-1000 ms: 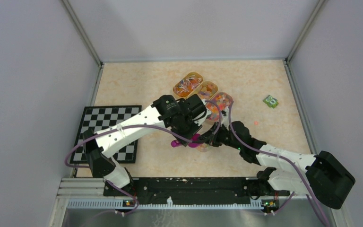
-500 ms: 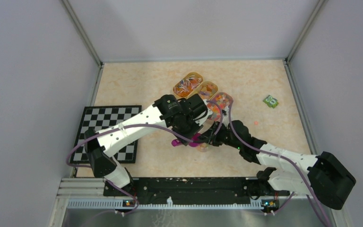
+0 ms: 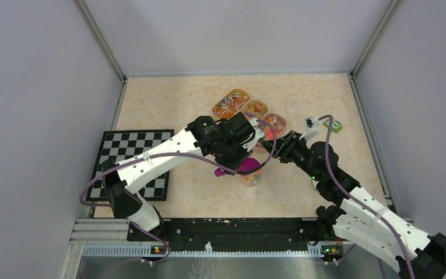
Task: Pack the candies
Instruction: Scoop the fake candies from the storage box.
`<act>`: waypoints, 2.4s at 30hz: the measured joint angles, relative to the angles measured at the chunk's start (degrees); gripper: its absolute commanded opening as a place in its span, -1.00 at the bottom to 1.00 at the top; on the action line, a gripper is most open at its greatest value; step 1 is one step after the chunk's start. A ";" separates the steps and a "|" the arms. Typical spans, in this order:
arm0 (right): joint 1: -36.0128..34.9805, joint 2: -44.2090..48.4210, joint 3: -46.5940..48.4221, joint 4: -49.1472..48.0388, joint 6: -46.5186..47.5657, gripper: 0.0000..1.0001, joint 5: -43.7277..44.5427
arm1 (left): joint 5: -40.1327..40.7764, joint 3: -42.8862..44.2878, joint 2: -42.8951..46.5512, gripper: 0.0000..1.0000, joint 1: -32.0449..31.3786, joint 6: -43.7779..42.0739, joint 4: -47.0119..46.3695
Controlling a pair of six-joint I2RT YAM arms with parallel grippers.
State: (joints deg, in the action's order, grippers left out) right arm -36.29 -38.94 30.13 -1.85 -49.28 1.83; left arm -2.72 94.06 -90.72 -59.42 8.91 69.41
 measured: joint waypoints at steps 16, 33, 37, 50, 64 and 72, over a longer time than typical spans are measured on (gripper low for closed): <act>42.07 -7.48 0.94 4.83 10.14 -0.55 -16.20 | -2.47 -2.23 -3.50 -1.00 -0.13 -6.16 -23.56; 64.24 -33.79 -6.99 -13.79 8.13 -0.91 -33.18 | -1.92 -6.25 -21.66 -1.00 -0.90 -9.33 -39.95; 64.35 -38.07 -6.99 -16.65 8.15 -0.92 -33.88 | -2.54 -4.72 -24.35 -1.00 -0.90 -10.16 -41.64; 64.57 -49.35 -7.89 -26.45 5.53 -0.93 -35.15 | -5.05 -2.14 -27.56 -1.00 -0.92 -10.60 -44.06; 64.59 -52.28 -9.92 -31.87 4.04 -0.94 -36.46 | -5.55 3.26 -31.50 -1.00 -0.98 -10.34 -43.23; 64.59 -52.78 -10.29 -32.87 4.04 -0.94 -37.33 | -1.99 10.23 -34.40 -1.00 -1.95 -10.54 -37.09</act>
State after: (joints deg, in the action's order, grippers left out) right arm 28.29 -91.72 19.84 -34.72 -45.23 -35.51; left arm -4.71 104.29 -125.12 -61.36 -1.63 32.32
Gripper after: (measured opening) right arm 0.030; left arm 0.330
